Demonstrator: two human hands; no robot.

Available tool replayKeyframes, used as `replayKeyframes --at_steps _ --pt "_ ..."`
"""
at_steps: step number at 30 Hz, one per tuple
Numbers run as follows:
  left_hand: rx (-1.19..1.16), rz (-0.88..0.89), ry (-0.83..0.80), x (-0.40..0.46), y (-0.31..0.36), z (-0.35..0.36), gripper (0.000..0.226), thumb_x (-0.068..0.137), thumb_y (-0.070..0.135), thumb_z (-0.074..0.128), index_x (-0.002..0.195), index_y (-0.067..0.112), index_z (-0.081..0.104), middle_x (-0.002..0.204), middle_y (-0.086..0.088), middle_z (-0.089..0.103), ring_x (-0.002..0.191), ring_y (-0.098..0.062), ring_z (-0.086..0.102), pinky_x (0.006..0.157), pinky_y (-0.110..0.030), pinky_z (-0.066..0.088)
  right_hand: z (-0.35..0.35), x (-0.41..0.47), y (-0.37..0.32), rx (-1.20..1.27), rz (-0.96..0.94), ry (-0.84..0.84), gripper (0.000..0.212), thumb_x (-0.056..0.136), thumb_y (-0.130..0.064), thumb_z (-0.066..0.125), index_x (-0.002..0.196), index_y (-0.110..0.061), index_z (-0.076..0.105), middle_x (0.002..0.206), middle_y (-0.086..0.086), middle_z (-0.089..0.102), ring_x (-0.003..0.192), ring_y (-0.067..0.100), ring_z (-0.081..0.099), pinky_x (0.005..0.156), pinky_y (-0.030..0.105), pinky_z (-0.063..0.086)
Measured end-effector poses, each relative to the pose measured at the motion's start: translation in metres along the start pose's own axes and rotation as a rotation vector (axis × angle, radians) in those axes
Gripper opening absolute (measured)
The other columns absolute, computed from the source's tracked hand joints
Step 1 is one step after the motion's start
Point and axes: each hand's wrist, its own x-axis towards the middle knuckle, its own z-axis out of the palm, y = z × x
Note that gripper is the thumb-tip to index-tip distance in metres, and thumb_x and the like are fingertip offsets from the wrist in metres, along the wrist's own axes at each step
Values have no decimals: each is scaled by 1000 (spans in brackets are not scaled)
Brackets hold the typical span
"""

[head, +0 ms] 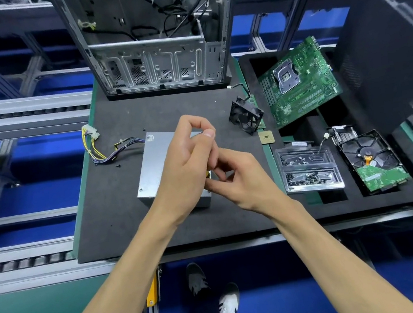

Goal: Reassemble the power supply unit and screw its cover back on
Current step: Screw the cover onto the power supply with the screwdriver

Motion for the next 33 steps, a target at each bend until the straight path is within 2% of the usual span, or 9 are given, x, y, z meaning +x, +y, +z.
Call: replayKeyframes --at_steps 6,9,12,19,22,25,27,30,33 --pt "-11 8 34 -2 1 0 6 101 12 42 97 9 45 65 -5 45 58 -21 48 55 -20 46 2 1 4 2 -15 -1 37 83 -19 79 74 -33 45 62 -11 33 58 7 34 56 14 29" --pt "9 23 85 -2 3 -1 8 102 9 46 95 11 49 69 -3 49 61 -13 48 57 -21 46 3 0 8 -25 -46 9 25 84 -16 81 82 -20 56 73 -10 48 65 9 49 59 12 35" --pt "24 43 174 -2 4 -2 10 100 8 52 92 13 55 74 1 56 66 -11 52 61 -20 46 4 0 7 -28 -77 36 19 86 -16 82 92 -10 64 91 -2 60 77 19 60 59 26 48" --pt "-118 12 371 23 7 -25 7 89 12 58 85 14 63 70 4 62 69 -15 58 67 -27 49 -3 11 -1 19 -36 114 16 89 -31 78 86 -25 64 75 -15 62 64 13 61 55 33 55" --pt "151 -43 453 34 -12 -43 12 86 7 59 79 16 62 67 7 61 64 -10 55 65 -25 47 -9 16 12 47 129 230 27 87 -31 80 76 -22 58 62 -14 55 54 9 48 49 33 48" --pt "558 -104 381 38 -39 -58 13 85 2 61 81 14 63 71 5 60 61 -5 50 63 -19 44 -15 20 36 -45 353 268 38 87 -39 77 69 -17 51 51 -9 47 50 12 42 50 31 42" --pt "704 -169 301 39 -58 -65 10 85 2 61 84 12 64 71 7 58 63 -8 51 67 -27 46 -15 21 54 -173 472 260 41 86 -42 76 67 -18 48 46 -10 48 46 8 39 47 24 36" --pt "880 -188 206 42 -76 -70 12 87 3 58 87 15 64 79 7 58 78 -17 54 74 -33 46 -9 19 77 -322 565 234 41 87 -44 73 68 -15 51 50 -7 53 48 10 45 46 23 34" --pt "1002 -90 152 48 -81 -72 9 87 3 58 88 11 63 83 1 57 86 -22 51 75 -32 40 -2 20 92 -411 630 186 40 90 -45 69 70 -15 51 60 -3 59 55 15 53 47 28 35"
